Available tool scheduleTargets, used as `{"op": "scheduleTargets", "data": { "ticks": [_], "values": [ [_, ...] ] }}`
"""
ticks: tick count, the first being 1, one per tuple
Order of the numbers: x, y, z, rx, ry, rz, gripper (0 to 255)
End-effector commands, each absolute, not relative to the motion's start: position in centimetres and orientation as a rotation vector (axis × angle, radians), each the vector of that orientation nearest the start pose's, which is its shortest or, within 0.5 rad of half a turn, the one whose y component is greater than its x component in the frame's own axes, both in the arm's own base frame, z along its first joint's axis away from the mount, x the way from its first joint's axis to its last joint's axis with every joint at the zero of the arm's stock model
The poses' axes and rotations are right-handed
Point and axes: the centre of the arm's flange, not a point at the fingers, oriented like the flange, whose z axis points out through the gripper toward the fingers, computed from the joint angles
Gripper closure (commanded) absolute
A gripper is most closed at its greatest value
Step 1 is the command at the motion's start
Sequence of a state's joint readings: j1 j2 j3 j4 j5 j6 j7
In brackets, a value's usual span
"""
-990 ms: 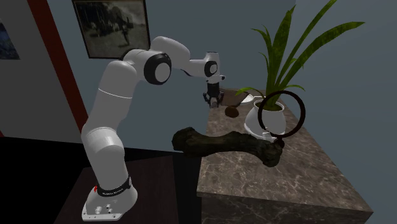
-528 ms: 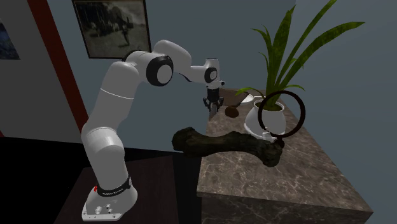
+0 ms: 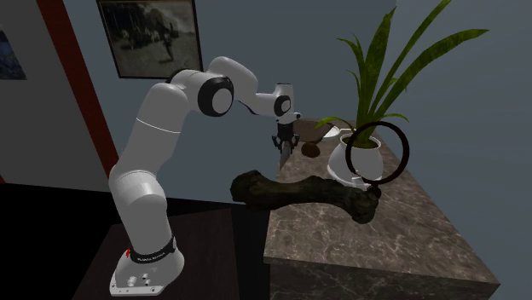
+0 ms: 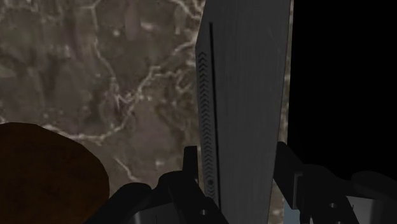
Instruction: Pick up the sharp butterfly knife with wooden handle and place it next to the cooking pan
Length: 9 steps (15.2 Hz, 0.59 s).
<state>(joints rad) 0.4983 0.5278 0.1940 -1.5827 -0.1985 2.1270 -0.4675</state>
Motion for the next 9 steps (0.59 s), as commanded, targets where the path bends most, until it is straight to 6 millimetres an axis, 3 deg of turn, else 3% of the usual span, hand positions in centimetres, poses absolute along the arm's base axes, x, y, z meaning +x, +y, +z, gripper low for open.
{"op": "scheduleTargets", "data": {
  "ticks": [1,2,3,8,9],
  "values": [
    [55.0,42.1,33.8,-2.617,-1.859,-0.059,255],
    [55.0,42.1,33.8,-2.617,-1.859,-0.059,255],
    [55.0,42.1,33.8,-2.617,-1.859,-0.059,0],
    [55.0,42.1,33.8,-2.617,-1.859,-0.059,0],
    [54.9,42.1,35.1,-2.617,-1.859,-0.059,0]
  ]
}}
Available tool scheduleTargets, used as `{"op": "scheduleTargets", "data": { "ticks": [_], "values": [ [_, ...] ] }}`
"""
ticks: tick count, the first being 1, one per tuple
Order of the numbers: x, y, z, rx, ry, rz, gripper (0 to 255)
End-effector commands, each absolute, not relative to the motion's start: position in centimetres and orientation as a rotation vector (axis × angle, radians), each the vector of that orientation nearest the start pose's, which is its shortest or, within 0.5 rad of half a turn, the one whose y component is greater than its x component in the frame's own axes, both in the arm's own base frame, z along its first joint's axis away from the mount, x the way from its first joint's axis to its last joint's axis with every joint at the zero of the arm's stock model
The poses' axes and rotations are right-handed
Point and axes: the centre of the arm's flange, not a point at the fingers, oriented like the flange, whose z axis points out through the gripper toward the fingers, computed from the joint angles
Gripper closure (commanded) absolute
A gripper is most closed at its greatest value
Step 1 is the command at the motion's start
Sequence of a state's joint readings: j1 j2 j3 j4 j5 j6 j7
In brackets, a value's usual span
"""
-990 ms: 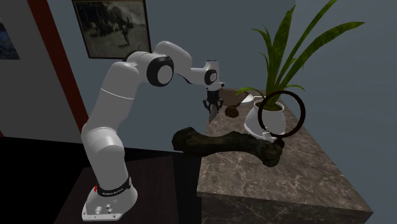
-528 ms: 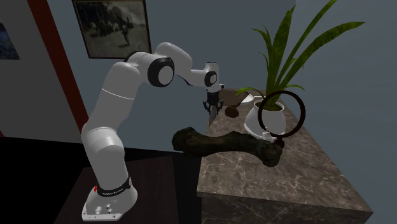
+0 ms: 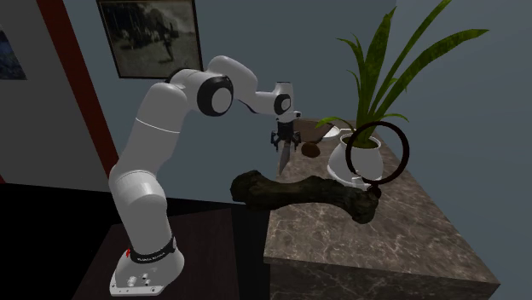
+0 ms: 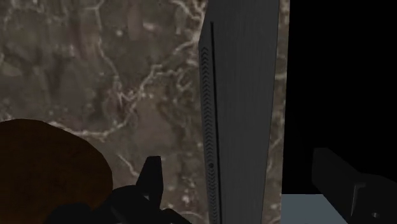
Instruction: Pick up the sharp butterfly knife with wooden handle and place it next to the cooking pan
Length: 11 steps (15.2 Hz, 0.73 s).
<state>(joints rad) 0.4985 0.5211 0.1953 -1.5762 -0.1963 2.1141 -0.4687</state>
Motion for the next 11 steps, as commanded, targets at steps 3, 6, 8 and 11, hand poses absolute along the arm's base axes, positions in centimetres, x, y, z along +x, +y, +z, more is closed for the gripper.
{"op": "scheduleTargets", "data": {
  "ticks": [3,6,8,11],
  "values": [
    [54.7,42.2,38.8,-2.617,-1.859,-0.059,0],
    [54.7,42.2,38.8,-2.617,-1.859,-0.059,0],
    [54.7,42.2,38.8,-2.617,-1.859,-0.059,0],
    [54.7,42.2,38.8,-2.617,-1.859,-0.059,0]
  ]
}}
